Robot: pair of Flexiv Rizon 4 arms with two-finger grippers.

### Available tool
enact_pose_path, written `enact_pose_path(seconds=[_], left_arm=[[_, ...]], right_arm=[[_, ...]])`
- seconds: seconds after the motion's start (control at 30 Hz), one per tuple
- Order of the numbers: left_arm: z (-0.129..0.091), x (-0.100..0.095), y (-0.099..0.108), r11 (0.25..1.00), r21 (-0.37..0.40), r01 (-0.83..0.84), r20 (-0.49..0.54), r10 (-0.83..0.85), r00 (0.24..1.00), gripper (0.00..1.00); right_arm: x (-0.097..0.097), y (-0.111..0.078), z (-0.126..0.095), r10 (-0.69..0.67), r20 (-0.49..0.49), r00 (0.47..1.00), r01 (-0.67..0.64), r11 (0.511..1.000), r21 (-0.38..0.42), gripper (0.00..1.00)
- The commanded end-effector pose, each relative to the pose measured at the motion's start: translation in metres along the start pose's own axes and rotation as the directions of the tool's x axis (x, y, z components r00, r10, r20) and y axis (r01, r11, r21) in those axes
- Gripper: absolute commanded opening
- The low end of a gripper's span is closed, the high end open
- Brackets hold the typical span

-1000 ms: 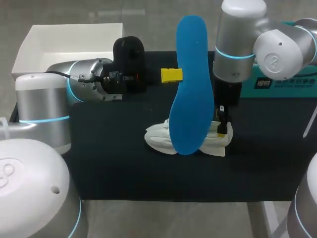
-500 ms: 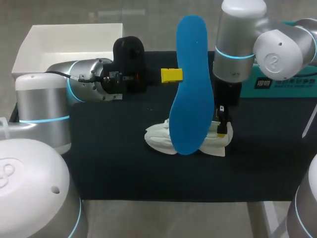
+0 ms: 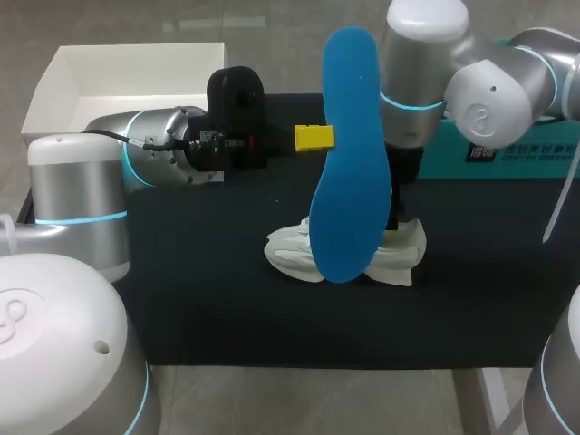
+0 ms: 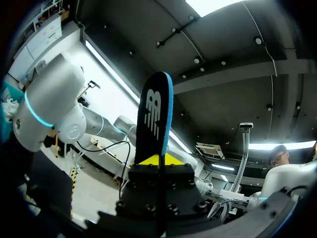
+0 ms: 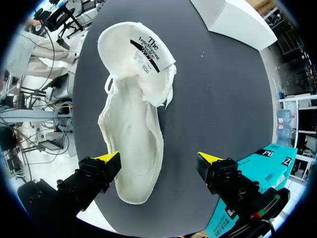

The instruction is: Take the shoe out of the shoebox, open the shoe tongue, remove and reinsert the insole, then place the shoe into the shoebox

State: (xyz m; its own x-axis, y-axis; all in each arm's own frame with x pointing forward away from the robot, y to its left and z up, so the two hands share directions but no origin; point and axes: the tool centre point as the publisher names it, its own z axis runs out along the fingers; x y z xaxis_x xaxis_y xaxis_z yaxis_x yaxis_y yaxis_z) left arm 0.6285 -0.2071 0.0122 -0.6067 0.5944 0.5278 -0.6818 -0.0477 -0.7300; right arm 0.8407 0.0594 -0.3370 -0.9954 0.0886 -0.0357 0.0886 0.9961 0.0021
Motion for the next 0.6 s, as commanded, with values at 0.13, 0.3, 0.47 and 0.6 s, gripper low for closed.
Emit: enact_pose_path(seconds=[0.13,0.3,0.47,0.6], left_arm=[[0.001,-0.001,0.001,1.0,0.002,-0.001,0.0,0.001,1.0,0.0],[0.001,-0.001,0.001,1.0,0.002,-0.001,0.0,0.001,1.0,0.0],[0.001,-0.001,0.001,1.0,0.002,-0.001,0.0,0.001,1.0,0.0],[0.001,-0.001,0.001,1.0,0.002,-0.001,0.0,0.001,1.0,0.0]], right_arm=[[-0.019,0.024,0.028,-0.032,-0.03,0.999,0.032,0.999,0.009,1.0],[-0.02,0.032,0.04,-0.035,-0.039,0.999,0.035,0.999,-0.014,1.0],[-0.017,0.034,0.055,-0.04,-0.073,0.997,0.038,0.999,-0.031,0.52],[-0.01,0.033,0.058,-0.039,-0.103,0.994,0.034,0.998,-0.046,0.0]])
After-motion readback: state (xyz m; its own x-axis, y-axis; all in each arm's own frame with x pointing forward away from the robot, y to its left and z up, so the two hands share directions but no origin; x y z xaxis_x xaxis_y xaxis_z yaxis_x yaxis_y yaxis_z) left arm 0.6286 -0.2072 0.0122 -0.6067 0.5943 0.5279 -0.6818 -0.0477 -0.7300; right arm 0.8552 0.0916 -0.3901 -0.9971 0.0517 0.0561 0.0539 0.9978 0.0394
